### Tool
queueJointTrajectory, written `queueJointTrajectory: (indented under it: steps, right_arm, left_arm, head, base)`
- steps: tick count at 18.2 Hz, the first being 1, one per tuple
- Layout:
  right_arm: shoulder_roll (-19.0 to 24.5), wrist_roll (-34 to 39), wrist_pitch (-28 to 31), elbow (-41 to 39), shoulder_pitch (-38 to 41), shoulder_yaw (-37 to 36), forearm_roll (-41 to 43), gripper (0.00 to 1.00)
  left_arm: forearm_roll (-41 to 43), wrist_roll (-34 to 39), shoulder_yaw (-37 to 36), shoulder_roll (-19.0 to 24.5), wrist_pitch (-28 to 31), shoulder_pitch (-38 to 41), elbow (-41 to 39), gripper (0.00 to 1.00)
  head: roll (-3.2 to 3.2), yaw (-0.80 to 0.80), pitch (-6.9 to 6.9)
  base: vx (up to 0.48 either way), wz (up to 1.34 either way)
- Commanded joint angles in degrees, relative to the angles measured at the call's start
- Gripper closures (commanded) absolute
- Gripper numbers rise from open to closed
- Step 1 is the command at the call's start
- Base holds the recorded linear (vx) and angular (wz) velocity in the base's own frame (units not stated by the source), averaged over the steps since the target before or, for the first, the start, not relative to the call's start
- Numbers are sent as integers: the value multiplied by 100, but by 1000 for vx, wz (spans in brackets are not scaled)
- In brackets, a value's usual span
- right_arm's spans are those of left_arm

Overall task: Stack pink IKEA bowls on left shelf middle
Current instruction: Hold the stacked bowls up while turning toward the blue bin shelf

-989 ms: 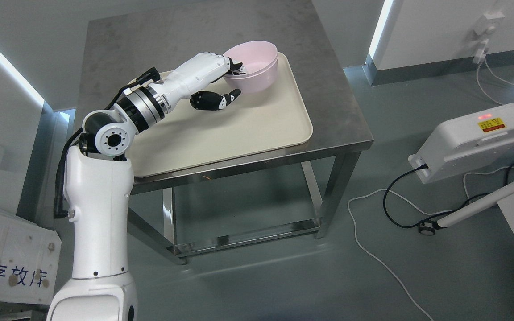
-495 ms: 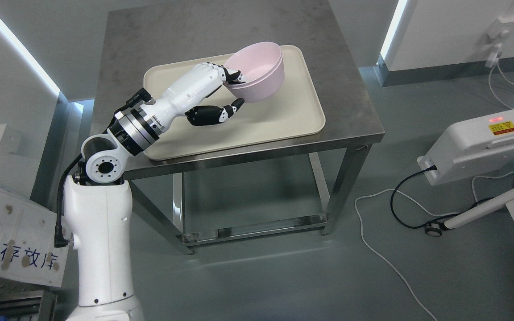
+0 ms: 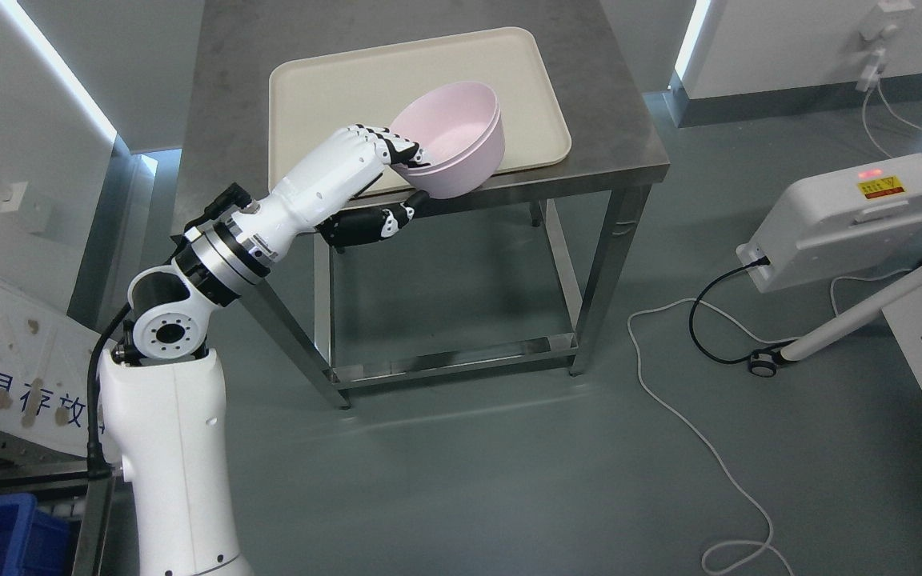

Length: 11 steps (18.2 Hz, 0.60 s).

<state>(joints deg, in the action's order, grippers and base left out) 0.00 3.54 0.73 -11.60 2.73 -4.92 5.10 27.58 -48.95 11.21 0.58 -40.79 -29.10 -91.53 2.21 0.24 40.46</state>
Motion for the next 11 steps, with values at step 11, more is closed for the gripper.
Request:
queueJointTrajectory:
  steps: [11]
  right_arm:
    - [-100, -3, -2, 0, -1, 0, 0, 0]
  left_arm:
    - [-358, -10, 171, 42, -403, 563, -594, 97]
  head:
    - [0, 0, 0]
  base:
    - [-317, 78]
